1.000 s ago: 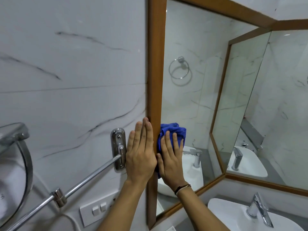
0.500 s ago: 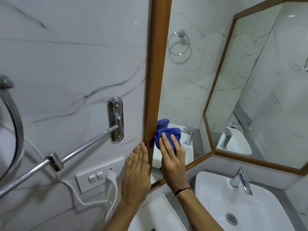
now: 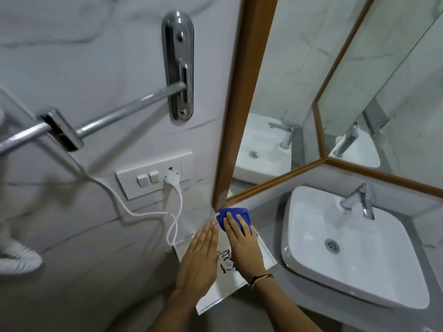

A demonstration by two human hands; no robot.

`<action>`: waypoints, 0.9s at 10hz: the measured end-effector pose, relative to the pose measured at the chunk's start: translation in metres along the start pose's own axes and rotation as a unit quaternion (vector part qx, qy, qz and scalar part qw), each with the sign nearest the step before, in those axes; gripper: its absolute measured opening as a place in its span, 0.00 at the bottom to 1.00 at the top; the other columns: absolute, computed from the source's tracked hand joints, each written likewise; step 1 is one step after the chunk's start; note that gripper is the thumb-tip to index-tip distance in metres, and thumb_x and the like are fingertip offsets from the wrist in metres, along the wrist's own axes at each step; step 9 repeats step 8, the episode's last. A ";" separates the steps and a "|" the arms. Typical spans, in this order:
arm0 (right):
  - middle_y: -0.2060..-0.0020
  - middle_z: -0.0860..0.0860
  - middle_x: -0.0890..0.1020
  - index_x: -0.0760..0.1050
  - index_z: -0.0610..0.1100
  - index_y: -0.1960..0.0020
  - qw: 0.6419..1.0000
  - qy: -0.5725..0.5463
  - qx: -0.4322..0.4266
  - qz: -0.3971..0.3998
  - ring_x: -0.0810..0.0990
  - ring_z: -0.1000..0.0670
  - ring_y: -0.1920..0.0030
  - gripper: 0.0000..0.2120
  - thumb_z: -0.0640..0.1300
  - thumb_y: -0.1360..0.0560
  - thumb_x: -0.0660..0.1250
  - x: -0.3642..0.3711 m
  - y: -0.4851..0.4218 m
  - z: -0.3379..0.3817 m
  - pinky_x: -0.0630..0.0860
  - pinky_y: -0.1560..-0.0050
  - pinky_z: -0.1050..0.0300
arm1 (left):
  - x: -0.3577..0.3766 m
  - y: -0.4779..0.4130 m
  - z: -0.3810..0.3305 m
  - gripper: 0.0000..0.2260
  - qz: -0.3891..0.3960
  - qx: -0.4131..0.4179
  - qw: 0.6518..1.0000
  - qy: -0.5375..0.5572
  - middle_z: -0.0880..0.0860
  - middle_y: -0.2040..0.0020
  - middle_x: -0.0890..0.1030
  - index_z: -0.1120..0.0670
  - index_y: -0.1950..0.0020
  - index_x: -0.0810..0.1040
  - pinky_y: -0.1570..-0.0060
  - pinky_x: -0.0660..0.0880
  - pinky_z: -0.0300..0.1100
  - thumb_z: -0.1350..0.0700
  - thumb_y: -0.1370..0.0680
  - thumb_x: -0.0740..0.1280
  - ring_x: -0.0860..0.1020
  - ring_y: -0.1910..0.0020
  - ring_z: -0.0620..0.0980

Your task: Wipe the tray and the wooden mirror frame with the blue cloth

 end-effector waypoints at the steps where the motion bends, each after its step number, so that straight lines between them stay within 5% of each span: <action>1: 0.10 0.47 0.61 0.58 0.47 0.09 0.997 -0.010 0.003 0.074 0.60 0.38 0.10 0.42 0.35 0.18 0.74 0.072 0.005 -0.008 0.60 0.12 0.34 | 0.041 0.026 0.011 0.30 0.067 -0.023 0.997 0.001 0.63 0.22 0.78 0.66 0.22 0.77 0.20 0.49 0.49 0.50 0.17 0.54 0.80 0.24 0.59; 2: 0.08 0.49 0.50 0.47 0.49 0.08 0.994 0.008 -0.019 0.109 0.47 0.41 0.07 0.41 0.37 0.12 0.67 0.126 0.005 -0.015 0.48 0.09 0.40 | 0.079 0.039 0.022 0.30 0.097 -0.063 0.992 -0.057 0.64 0.23 0.79 0.67 0.24 0.79 0.20 0.50 0.49 0.51 0.17 0.55 0.81 0.26 0.61; 3: 0.08 0.48 0.44 0.42 0.47 0.08 0.989 -0.016 -0.006 0.146 0.43 0.45 0.07 0.35 0.43 0.08 0.58 0.178 0.004 -0.026 0.38 0.10 0.48 | 0.123 0.040 0.038 0.31 0.045 -0.051 0.995 -0.067 0.65 0.14 0.65 0.67 0.14 0.63 0.12 0.46 0.53 0.49 0.12 0.53 0.68 0.15 0.62; 4: 0.08 0.48 0.42 0.41 0.46 0.08 0.994 -0.031 0.011 0.108 0.41 0.45 0.07 0.33 0.47 0.07 0.54 0.198 0.001 -0.039 0.33 0.13 0.48 | 0.158 0.045 0.050 0.32 0.144 -0.083 0.985 -0.044 0.61 0.10 0.41 0.62 0.13 0.35 0.13 0.34 0.51 0.46 0.08 0.47 0.45 0.09 0.59; 5: 0.08 0.48 0.42 0.41 0.46 0.08 0.986 -0.122 0.057 0.097 0.40 0.43 0.08 0.32 0.49 0.06 0.51 0.204 -0.013 -0.047 0.31 0.13 0.43 | 0.181 0.041 0.061 0.32 0.202 -0.079 0.976 -0.023 0.59 0.11 0.34 0.59 0.16 0.27 0.14 0.33 0.51 0.45 0.08 0.44 0.37 0.10 0.57; 6: 0.08 0.48 0.43 0.43 0.46 0.08 0.982 -0.147 0.064 0.096 0.41 0.43 0.07 0.31 0.50 0.06 0.50 0.195 -0.010 -0.041 0.32 0.12 0.43 | 0.180 0.041 0.061 0.32 0.165 -0.100 0.981 0.010 0.59 0.10 0.34 0.58 0.16 0.28 0.14 0.34 0.52 0.44 0.08 0.45 0.37 0.10 0.57; 8: 0.11 0.53 0.38 0.41 0.46 0.08 0.985 -0.147 0.027 0.090 0.42 0.48 0.08 0.32 0.57 0.07 0.47 0.138 0.005 -0.010 0.33 0.14 0.56 | 0.119 0.007 0.057 0.33 0.105 -0.051 0.990 0.078 0.61 0.11 0.58 0.62 0.11 0.57 0.11 0.48 0.52 0.43 0.11 0.43 0.60 0.12 0.58; 9: 0.11 0.53 0.38 0.41 0.46 0.08 0.985 -0.147 0.027 0.090 0.42 0.48 0.08 0.32 0.57 0.07 0.47 0.138 0.005 -0.010 0.33 0.14 0.56 | 0.119 0.007 0.057 0.33 0.105 -0.051 0.990 0.078 0.61 0.11 0.58 0.62 0.11 0.57 0.11 0.48 0.52 0.43 0.11 0.43 0.60 0.12 0.58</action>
Point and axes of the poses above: each hand's wrist, its own y-axis away from the middle knuckle, its own x-axis out of the palm, z = x × y, the point moved 3 cm from there along -y, towards the middle knuckle
